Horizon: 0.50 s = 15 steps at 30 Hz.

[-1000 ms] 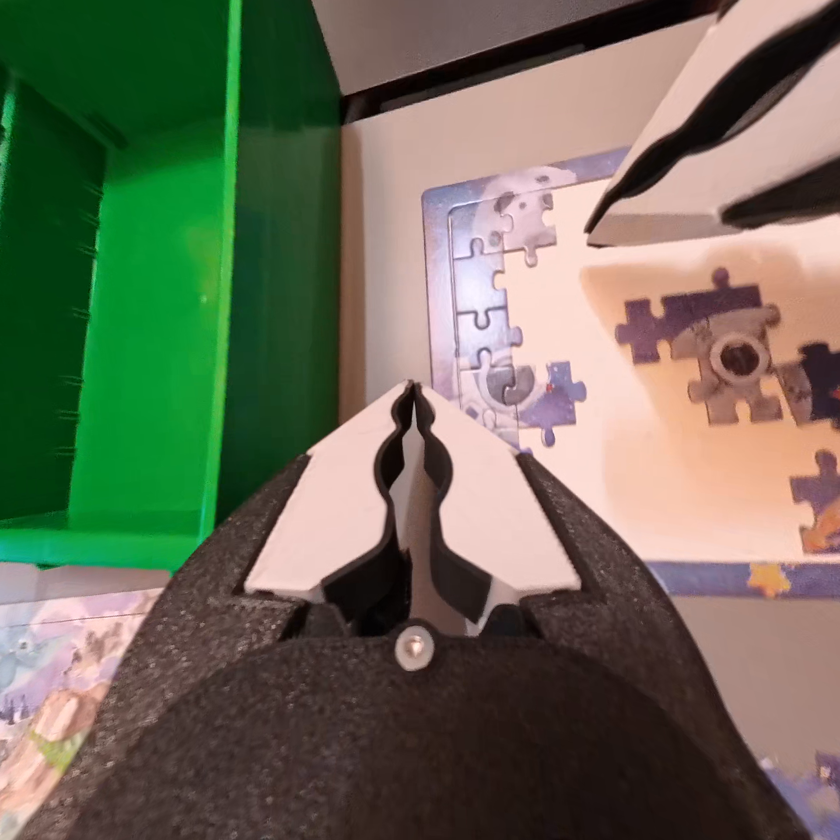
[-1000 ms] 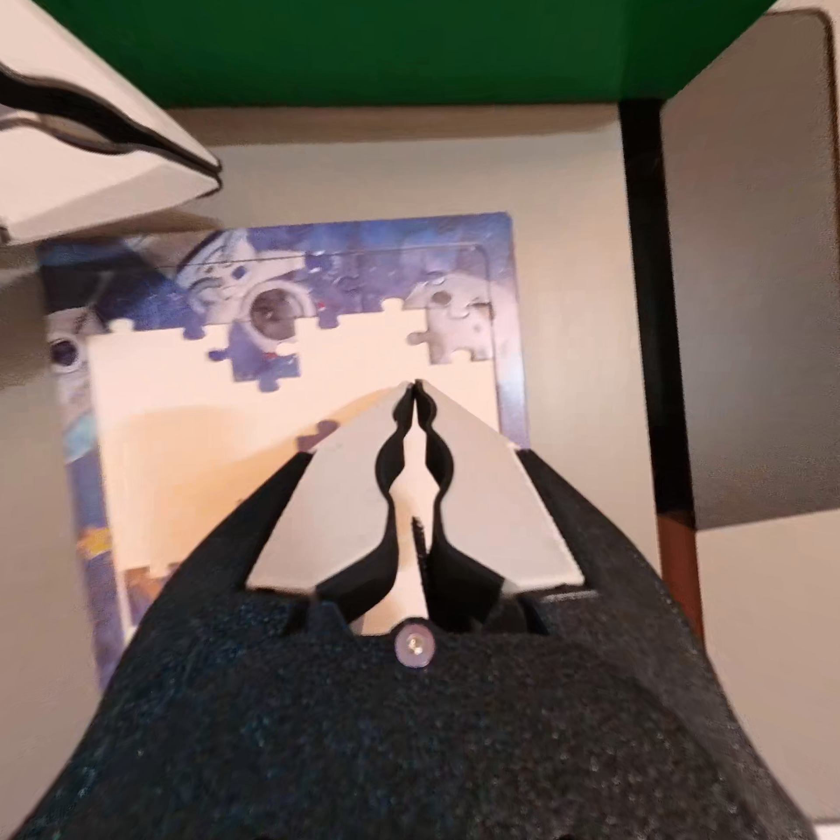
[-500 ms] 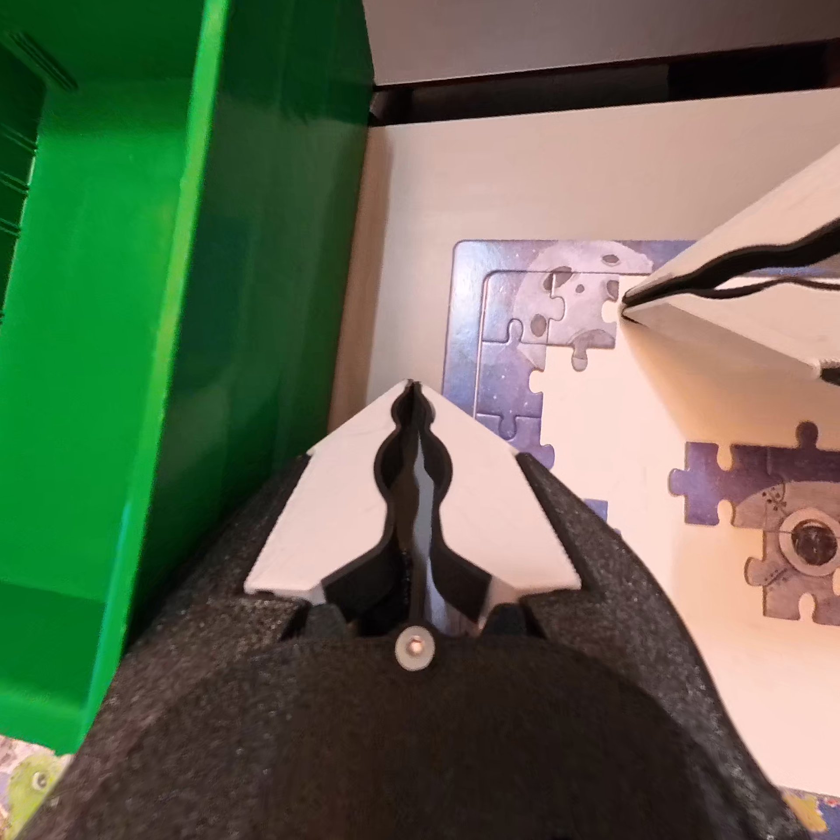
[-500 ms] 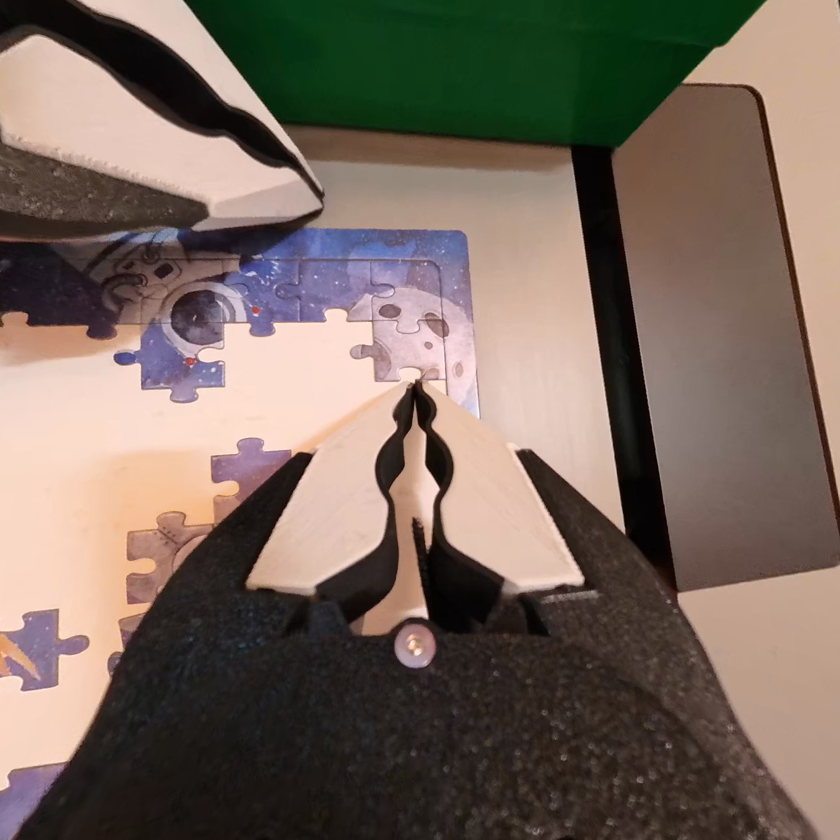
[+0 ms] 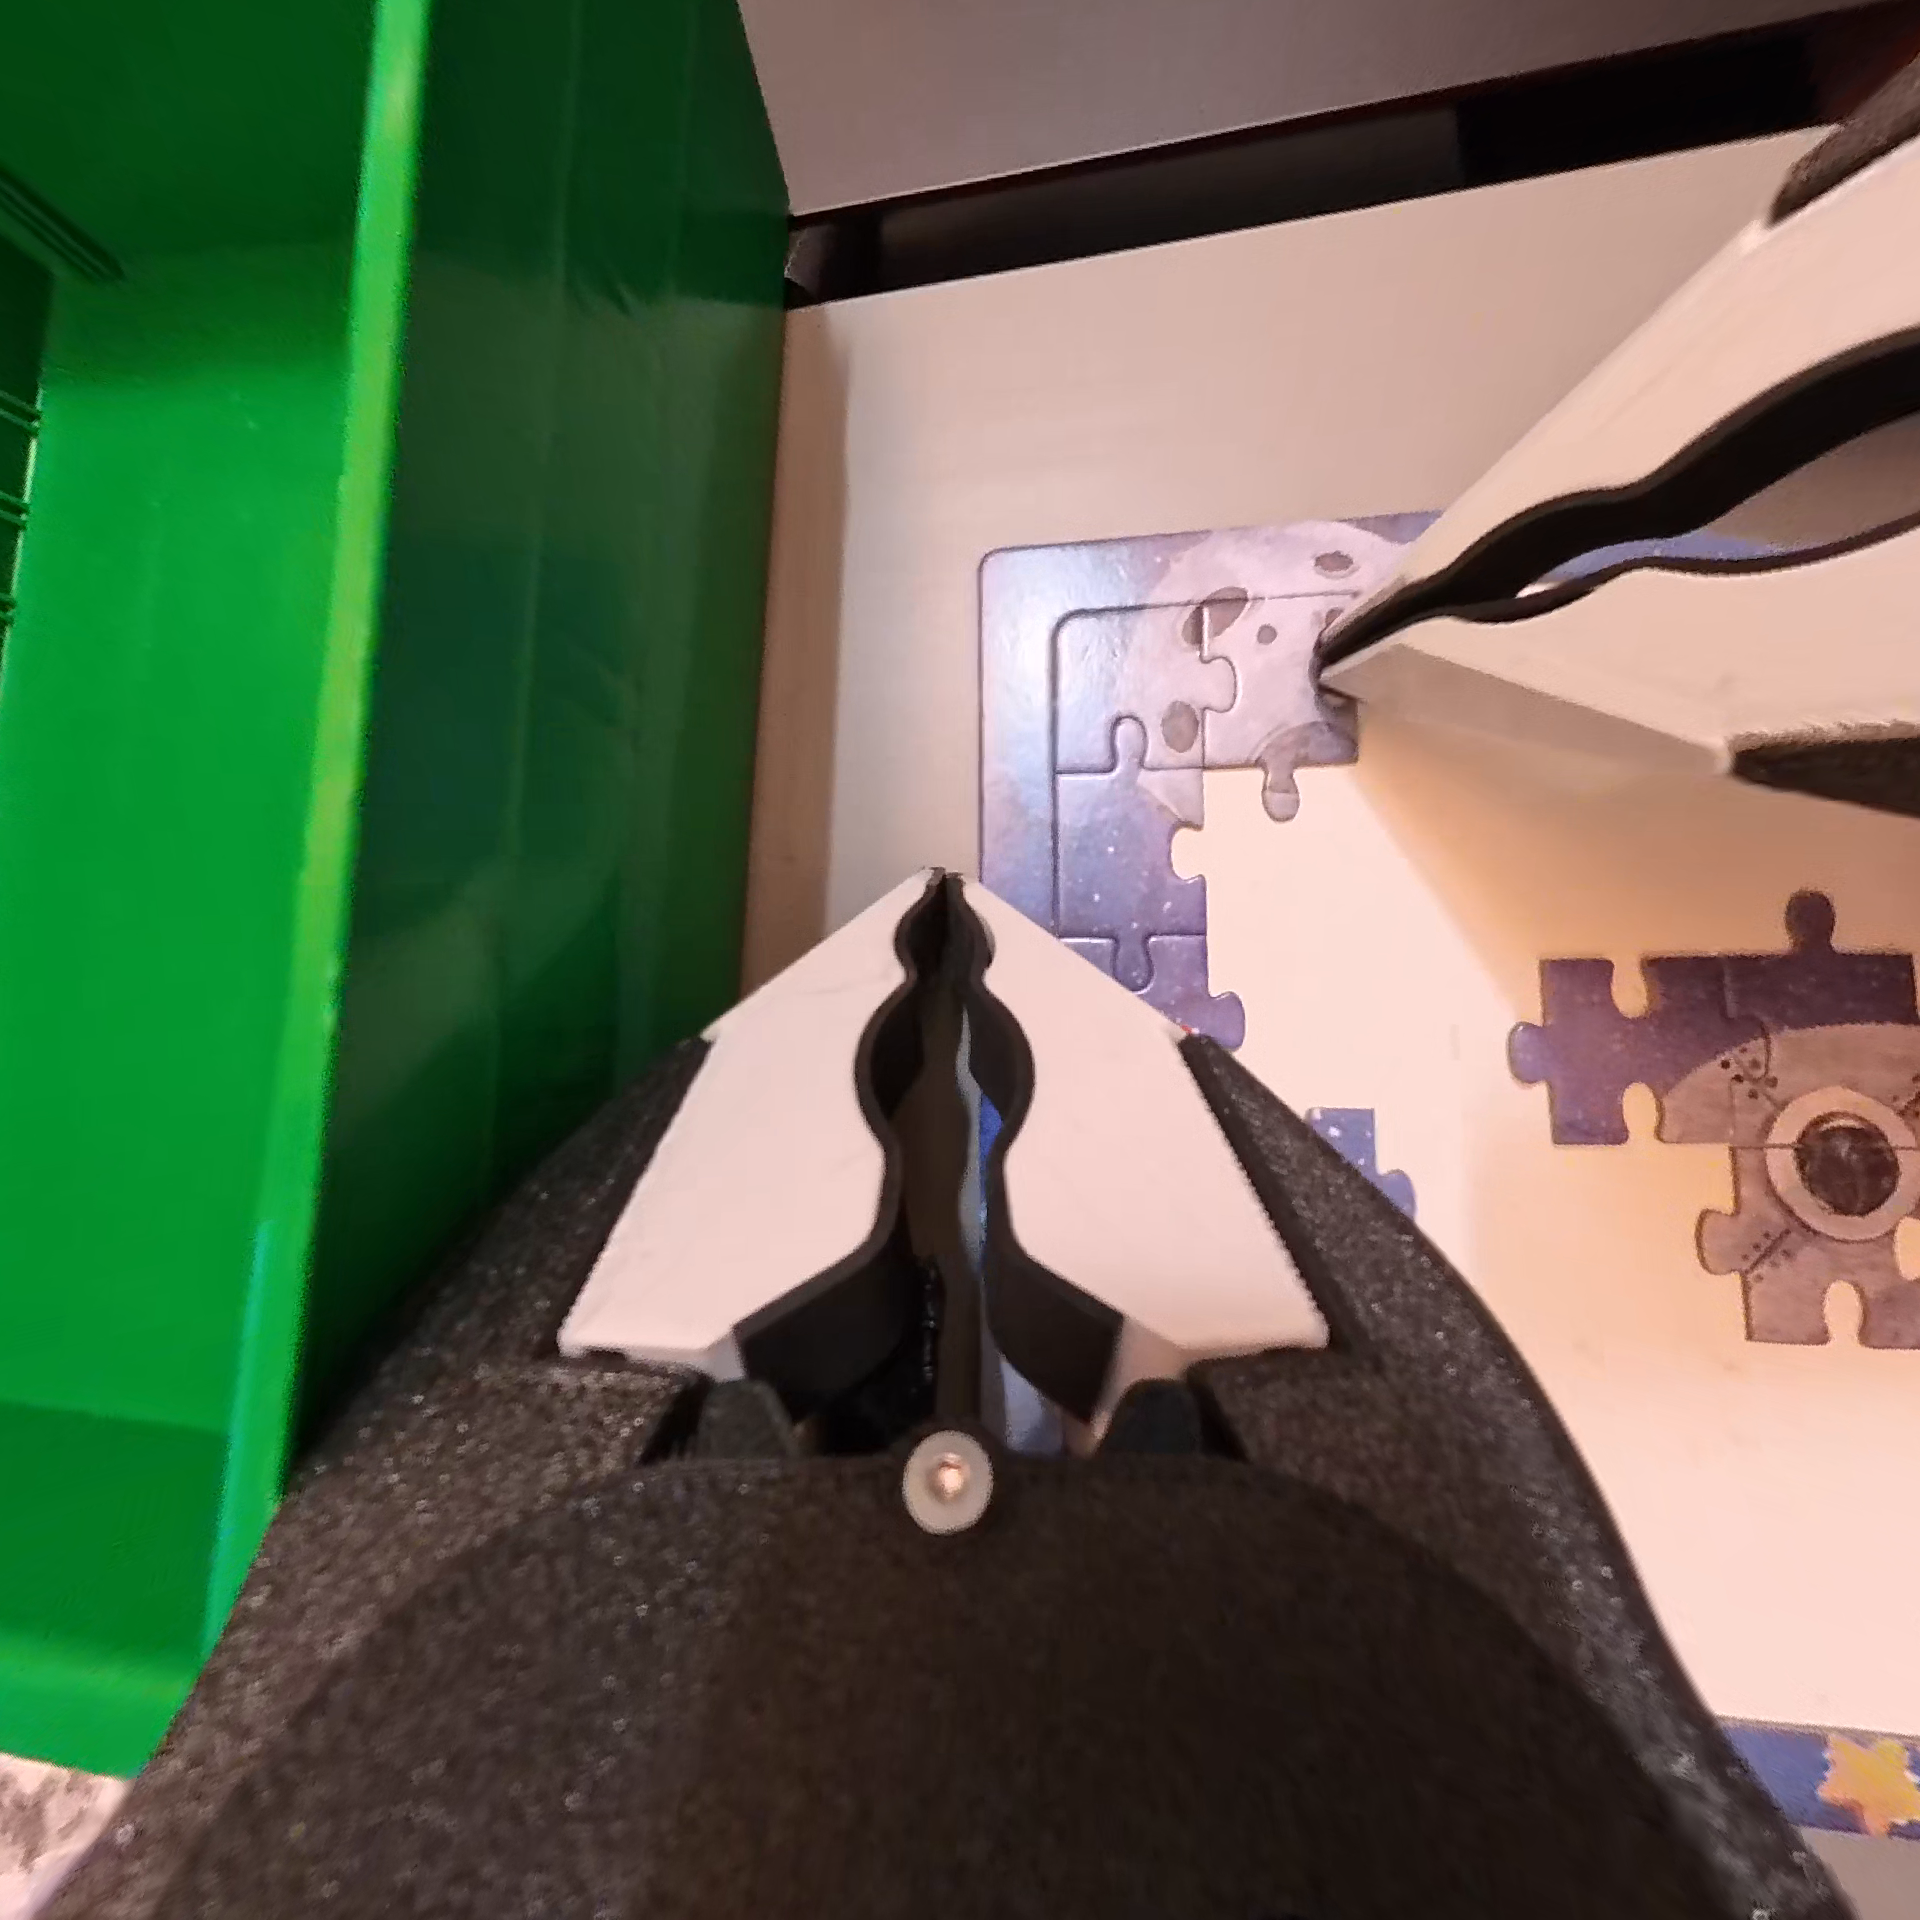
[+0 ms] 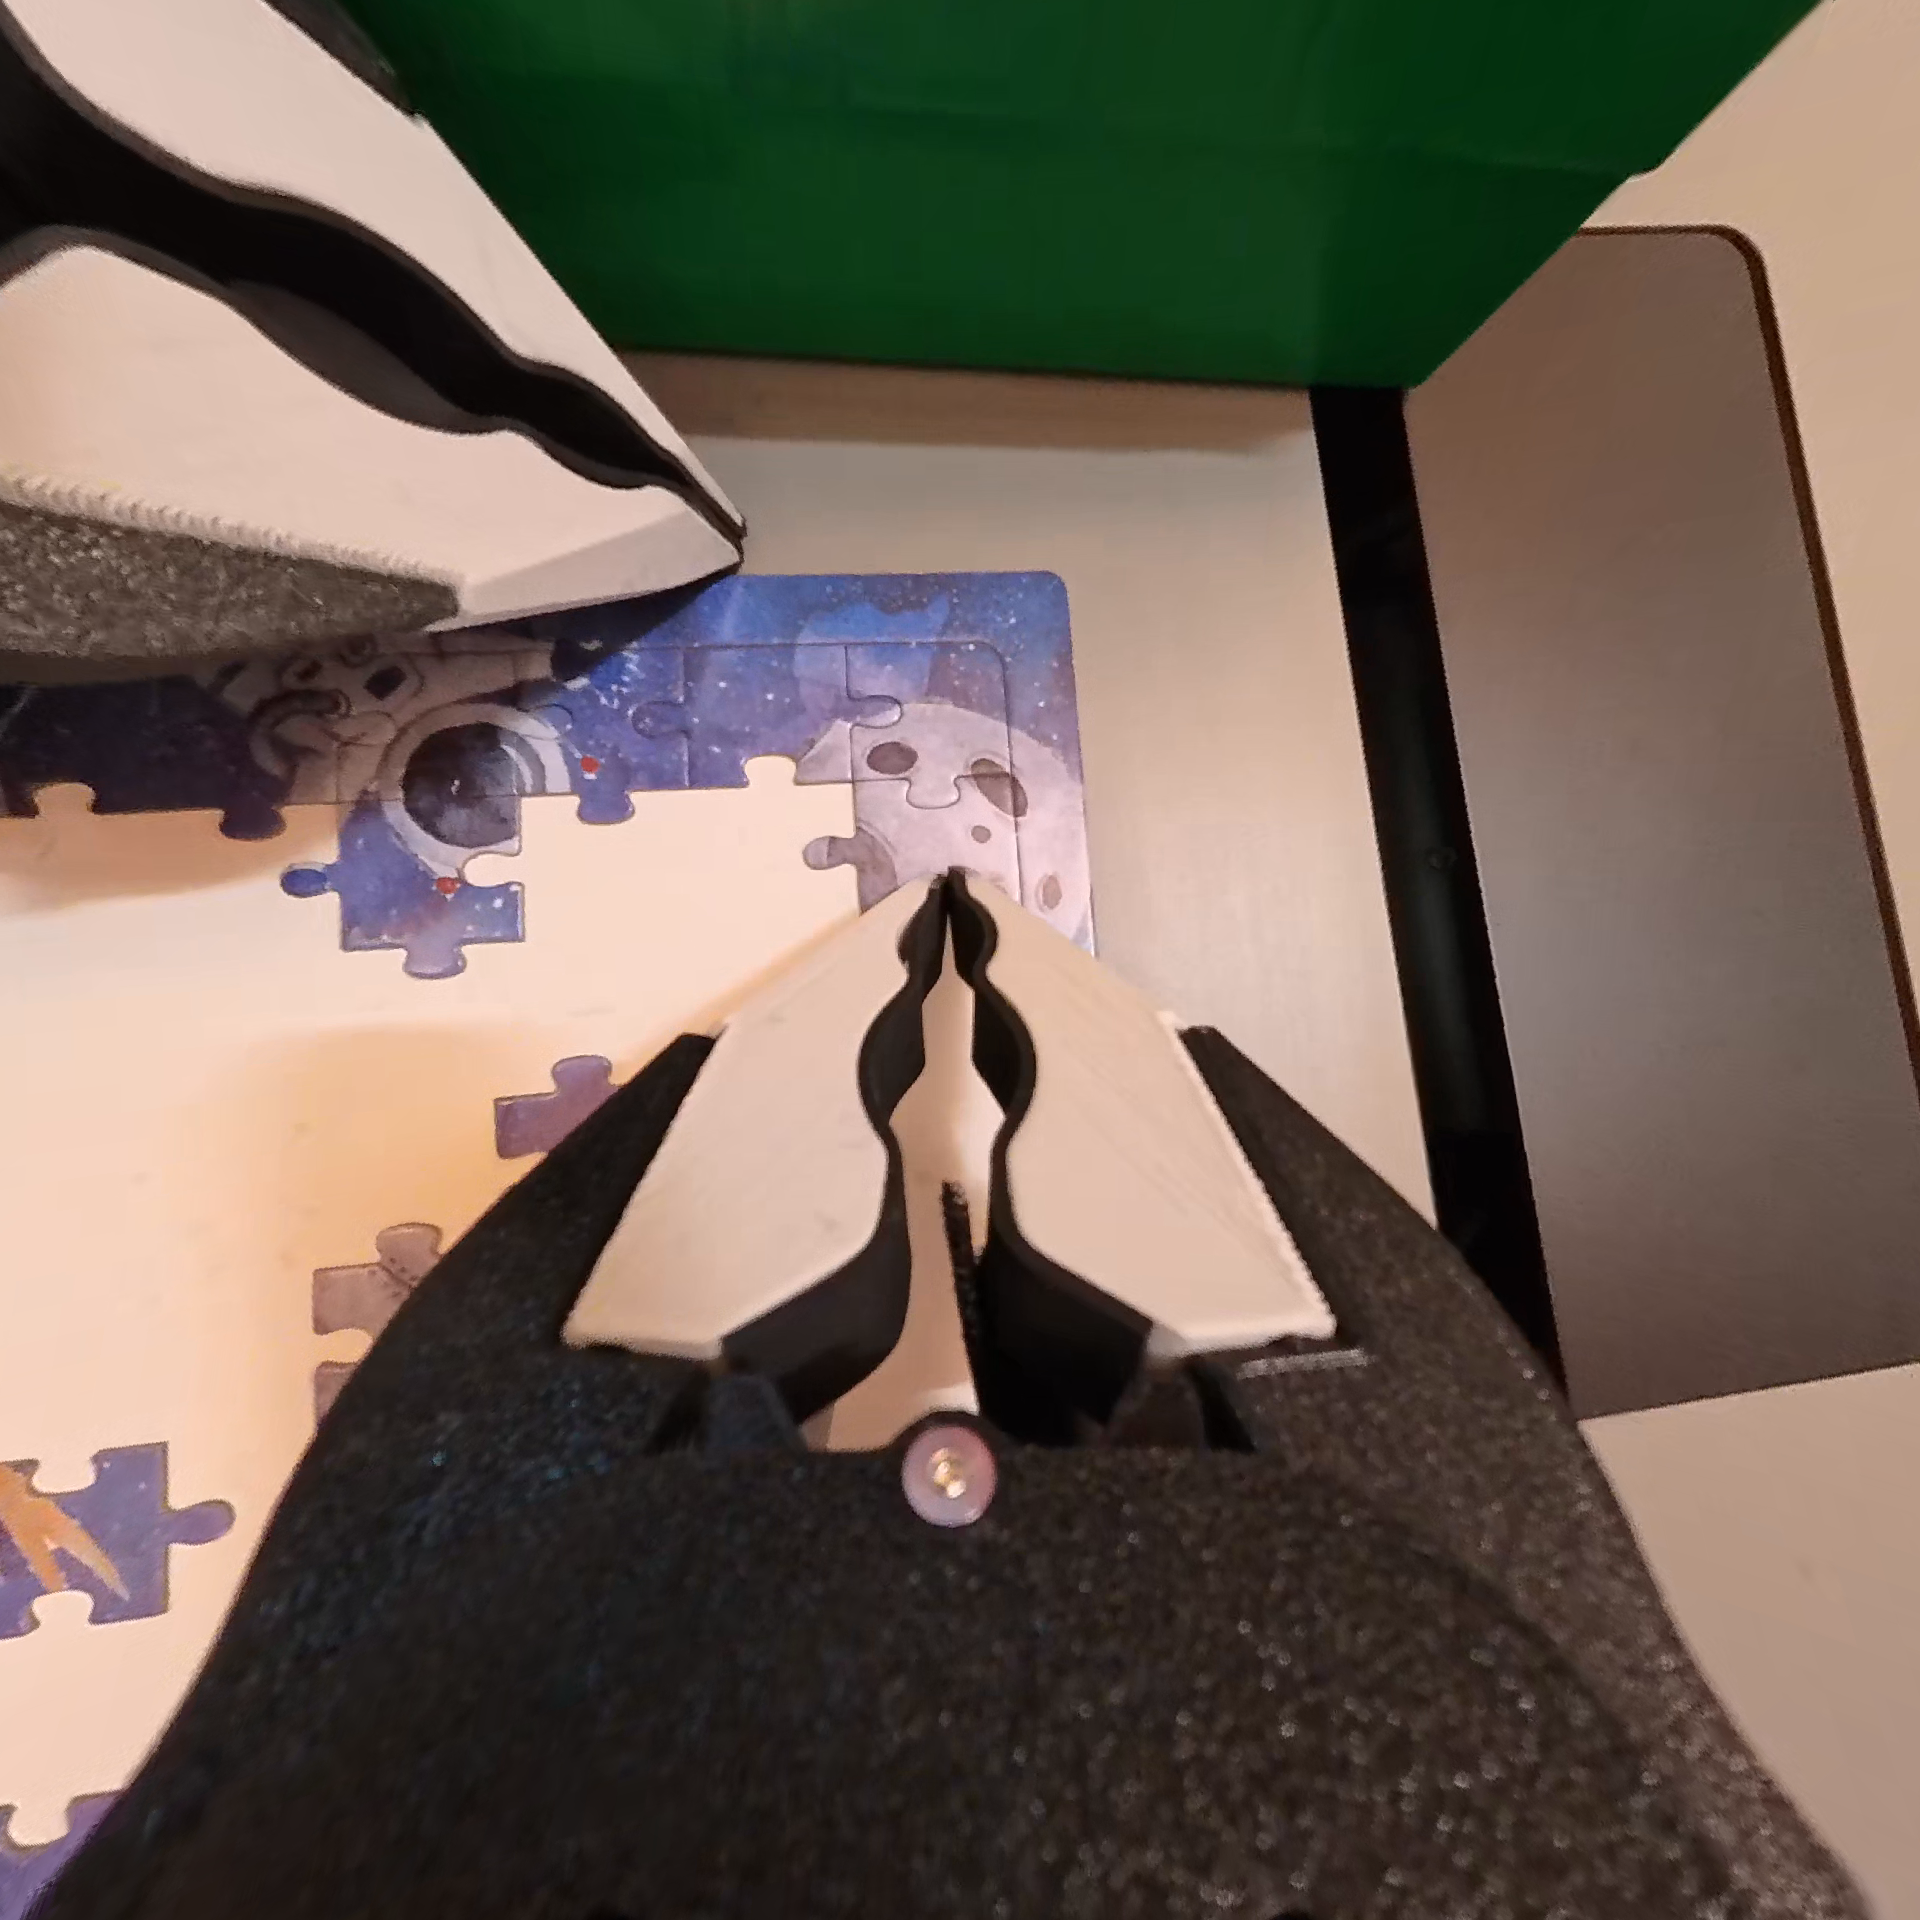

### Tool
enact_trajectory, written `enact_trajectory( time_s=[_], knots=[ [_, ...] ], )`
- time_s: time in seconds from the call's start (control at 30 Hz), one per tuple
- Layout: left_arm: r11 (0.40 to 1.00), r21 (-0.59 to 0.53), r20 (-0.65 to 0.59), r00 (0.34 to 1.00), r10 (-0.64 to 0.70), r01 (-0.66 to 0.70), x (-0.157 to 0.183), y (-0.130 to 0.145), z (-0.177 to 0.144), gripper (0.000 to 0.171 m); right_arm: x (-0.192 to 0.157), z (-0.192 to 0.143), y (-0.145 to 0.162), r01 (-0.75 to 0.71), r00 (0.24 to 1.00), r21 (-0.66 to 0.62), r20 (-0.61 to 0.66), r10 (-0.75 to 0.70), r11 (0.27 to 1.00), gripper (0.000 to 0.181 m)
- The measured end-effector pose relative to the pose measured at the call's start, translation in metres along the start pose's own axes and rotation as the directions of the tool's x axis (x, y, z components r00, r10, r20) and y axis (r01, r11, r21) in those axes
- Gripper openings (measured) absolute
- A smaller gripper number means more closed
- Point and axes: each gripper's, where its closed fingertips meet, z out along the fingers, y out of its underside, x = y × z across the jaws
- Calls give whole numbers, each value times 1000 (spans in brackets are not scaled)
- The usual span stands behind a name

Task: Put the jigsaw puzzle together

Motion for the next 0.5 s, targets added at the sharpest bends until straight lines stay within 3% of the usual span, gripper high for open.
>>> enact_trajectory(
  time_s=[0.07,0.2,0.33,0.4,0.5],
  knots=[
    [999,31,-18,1000,-14,15,4,-6,-5,0,0,-8,-5,-28,999,22,19,28,999,0],
    [982,181,99,994,35,-53,-5,-40,-46,0,11,-53,-24,-7,999,64,-30,9,998,0],
    [950,313,-33,999,-2,12,4,-67,-111,0,14,-127,-50,15,998,119,-69,-7,993,2],
    [942,333,-131,991,18,27,11,-63,-144,2,6,-171,-60,29,996,147,-88,-16,989,6],
    [946,325,-200,977,78,-9,15,-30,-180,10,-13,-237,-67,56,990,211,-137,-27,976,16]
  ],
)
